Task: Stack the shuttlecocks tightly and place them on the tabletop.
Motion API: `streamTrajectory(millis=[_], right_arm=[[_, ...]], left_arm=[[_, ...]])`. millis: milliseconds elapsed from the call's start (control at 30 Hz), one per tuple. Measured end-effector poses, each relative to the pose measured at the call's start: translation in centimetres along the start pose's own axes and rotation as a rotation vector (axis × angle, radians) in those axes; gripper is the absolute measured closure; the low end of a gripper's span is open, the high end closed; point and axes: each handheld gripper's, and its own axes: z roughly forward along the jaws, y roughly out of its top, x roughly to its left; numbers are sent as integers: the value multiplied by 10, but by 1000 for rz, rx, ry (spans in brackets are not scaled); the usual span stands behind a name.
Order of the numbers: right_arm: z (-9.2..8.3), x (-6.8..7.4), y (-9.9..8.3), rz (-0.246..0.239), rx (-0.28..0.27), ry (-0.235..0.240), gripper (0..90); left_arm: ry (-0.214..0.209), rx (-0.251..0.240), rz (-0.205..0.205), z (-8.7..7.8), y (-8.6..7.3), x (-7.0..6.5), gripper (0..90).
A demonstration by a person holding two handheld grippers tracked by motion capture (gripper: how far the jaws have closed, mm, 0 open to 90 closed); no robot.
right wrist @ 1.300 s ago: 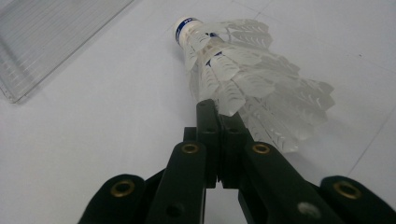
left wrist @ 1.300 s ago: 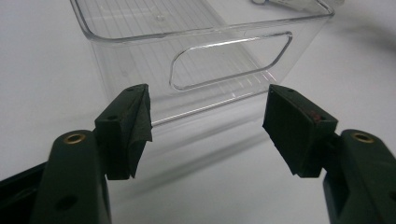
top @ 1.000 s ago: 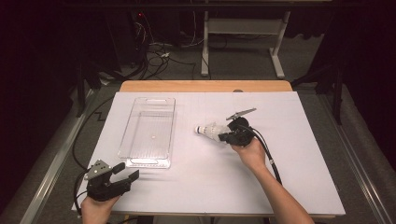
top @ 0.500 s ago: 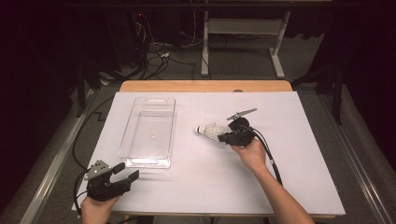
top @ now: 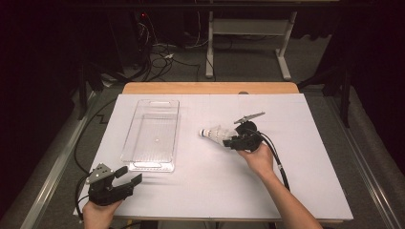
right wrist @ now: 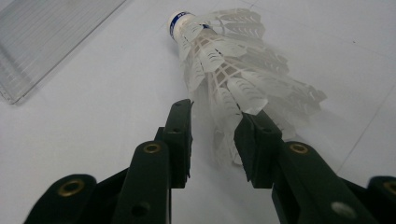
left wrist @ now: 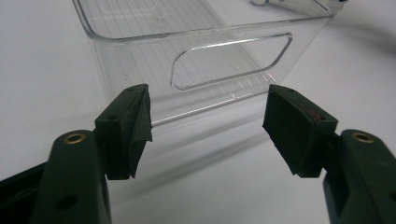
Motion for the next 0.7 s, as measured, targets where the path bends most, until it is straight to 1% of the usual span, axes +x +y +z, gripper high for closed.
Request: streamTrajectory(millis=[367,467,700], right_arm=[[-3,4,-3,2,-17,8,609],[-3,4,-4,4,-13,10,598],[-2,5,-5,-3,-18,4,571]], left_arm=[[-1,-2,-7,0,0,1,330],[0,-3,-8,0,0,1,330],[0,-4,-8,-2,-1,1,330]])
